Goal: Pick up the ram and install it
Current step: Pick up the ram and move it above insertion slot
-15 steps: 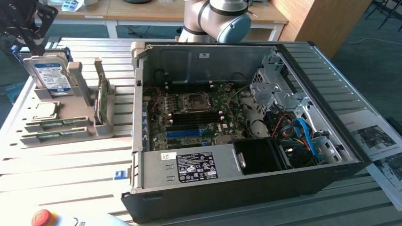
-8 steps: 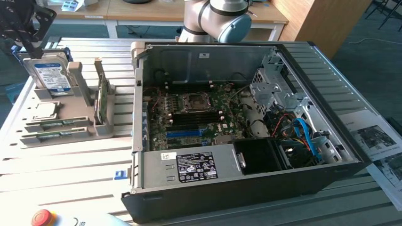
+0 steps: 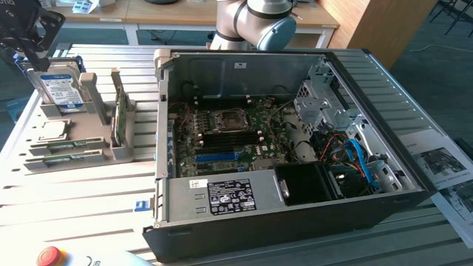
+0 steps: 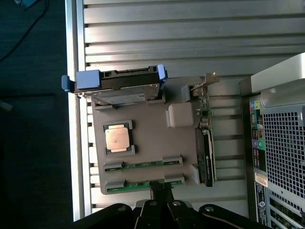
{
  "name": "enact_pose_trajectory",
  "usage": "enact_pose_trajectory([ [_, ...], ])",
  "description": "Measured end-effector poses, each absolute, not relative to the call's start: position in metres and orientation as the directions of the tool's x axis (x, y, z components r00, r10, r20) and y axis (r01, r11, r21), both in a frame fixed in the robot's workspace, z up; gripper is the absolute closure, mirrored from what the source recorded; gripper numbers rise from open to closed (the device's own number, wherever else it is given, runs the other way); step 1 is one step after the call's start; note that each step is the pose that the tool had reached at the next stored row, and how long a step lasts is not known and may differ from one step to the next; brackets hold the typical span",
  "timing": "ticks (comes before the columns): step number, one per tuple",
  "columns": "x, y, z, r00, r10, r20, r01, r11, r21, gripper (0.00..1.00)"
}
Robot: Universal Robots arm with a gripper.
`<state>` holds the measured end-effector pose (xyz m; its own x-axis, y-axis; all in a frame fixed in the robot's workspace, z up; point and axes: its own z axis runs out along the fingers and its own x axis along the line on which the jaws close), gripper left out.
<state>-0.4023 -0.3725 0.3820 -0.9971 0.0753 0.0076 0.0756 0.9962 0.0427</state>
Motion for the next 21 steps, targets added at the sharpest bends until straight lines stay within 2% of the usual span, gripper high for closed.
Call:
enact_pose_trajectory([
  [21, -0.4023, -0.3725, 0.3820, -1.000, 0.005, 0.008, 0.005, 0.999, 0.043, 0.89],
])
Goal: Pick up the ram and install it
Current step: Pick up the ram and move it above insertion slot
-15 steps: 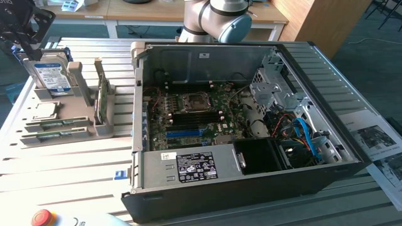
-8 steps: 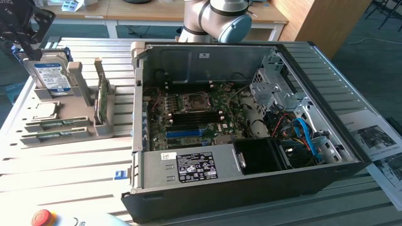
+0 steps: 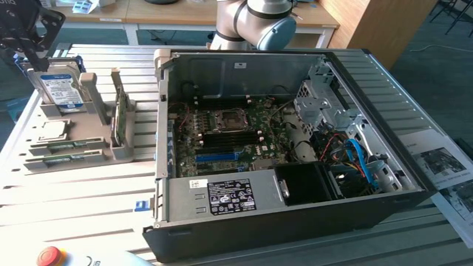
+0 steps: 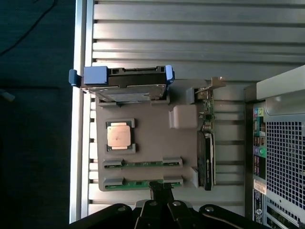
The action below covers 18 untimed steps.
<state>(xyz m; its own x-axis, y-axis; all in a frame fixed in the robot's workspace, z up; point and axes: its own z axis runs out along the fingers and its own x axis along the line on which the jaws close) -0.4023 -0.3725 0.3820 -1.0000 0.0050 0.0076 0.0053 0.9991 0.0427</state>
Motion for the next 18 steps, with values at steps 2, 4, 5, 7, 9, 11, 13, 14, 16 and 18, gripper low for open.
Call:
enact_pose_trajectory([
  [2, -0.4023, -0.3725, 0.3820, -1.000, -0.008, 0.008, -0.007, 0.999, 0.043, 0.89],
  [4, -0.4023, -0.3725, 0.3821, -1.000, -0.021, 0.008, -0.021, 0.999, 0.043, 0.89],
  [5, -0.4023, -0.3725, 0.3820, -1.000, -0.028, 0.008, -0.027, 0.999, 0.043, 0.89],
  [7, -0.4023, -0.3725, 0.3821, -0.999, -0.041, 0.008, -0.041, 0.998, 0.043, 0.89],
  [9, -0.4023, -0.3725, 0.3821, -0.998, -0.054, 0.008, -0.054, 0.998, 0.043, 0.89],
  [11, -0.4023, -0.3725, 0.3820, -0.998, -0.069, 0.008, -0.068, 0.997, 0.043, 0.89],
  [13, -0.4023, -0.3725, 0.3820, -0.997, -0.083, 0.008, -0.083, 0.996, 0.043, 0.89],
  [14, -0.4023, -0.3725, 0.3821, -0.996, -0.090, 0.008, -0.090, 0.995, 0.043, 0.89],
  [16, -0.4023, -0.3725, 0.3820, -0.994, -0.106, 0.008, -0.105, 0.994, 0.043, 0.89],
  [18, -0.4023, -0.3725, 0.3820, -0.993, -0.121, 0.008, -0.121, 0.992, 0.043, 0.89],
])
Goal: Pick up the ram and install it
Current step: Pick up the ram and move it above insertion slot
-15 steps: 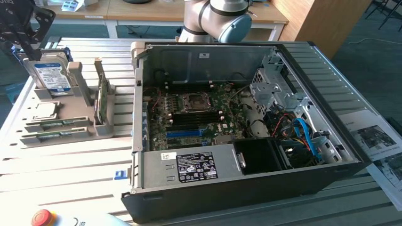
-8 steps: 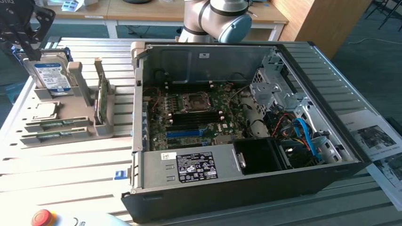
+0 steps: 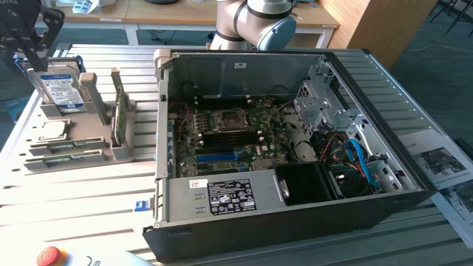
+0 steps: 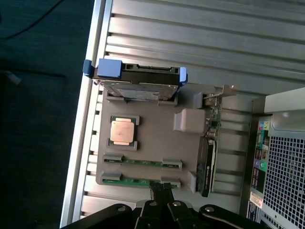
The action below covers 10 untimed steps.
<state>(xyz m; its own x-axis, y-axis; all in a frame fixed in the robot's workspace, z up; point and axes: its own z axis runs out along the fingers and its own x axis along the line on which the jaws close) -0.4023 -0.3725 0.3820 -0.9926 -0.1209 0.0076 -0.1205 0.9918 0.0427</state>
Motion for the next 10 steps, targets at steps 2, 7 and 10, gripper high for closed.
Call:
enact_pose_trajectory([
  [2, -0.4023, -0.3725, 0.3821, -0.991, -0.137, 0.008, -0.136, 0.990, 0.043, 0.89],
  [7, -0.4023, -0.3725, 0.3820, -0.984, -0.178, 0.008, -0.177, 0.983, 0.043, 0.89],
  [10, -0.4023, -0.3725, 0.3820, -0.979, -0.203, 0.008, -0.202, 0.978, 0.043, 0.89],
])
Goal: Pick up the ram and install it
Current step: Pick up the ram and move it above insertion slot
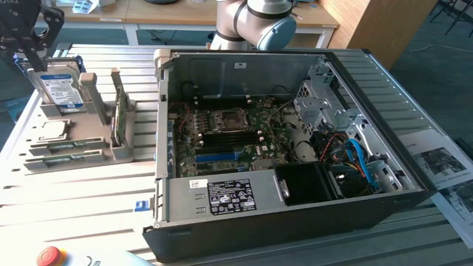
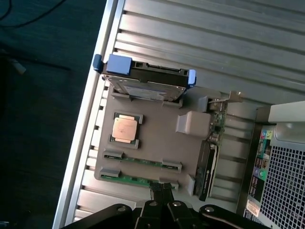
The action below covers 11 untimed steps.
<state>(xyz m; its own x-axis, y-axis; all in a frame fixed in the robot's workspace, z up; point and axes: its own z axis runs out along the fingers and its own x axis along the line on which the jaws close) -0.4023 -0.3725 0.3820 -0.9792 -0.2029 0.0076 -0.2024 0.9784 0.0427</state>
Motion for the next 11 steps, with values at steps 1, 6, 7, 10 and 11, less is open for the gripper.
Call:
enact_pose_trajectory([
  [1, -0.4023, -0.3725, 0.3820, -0.977, -0.212, 0.008, -0.211, 0.976, 0.043, 0.89],
  [6, -0.4023, -0.3725, 0.3820, -0.966, -0.260, 0.008, -0.259, 0.965, 0.043, 0.89],
  [7, -0.4023, -0.3725, 0.3820, -0.962, -0.271, 0.008, -0.271, 0.962, 0.043, 0.89],
  [10, -0.4023, -0.3725, 0.3820, -0.953, -0.304, 0.008, -0.303, 0.952, 0.043, 0.89],
  [11, -0.4023, -0.3725, 0.3820, -0.949, -0.315, 0.008, -0.314, 0.948, 0.043, 0.89],
])
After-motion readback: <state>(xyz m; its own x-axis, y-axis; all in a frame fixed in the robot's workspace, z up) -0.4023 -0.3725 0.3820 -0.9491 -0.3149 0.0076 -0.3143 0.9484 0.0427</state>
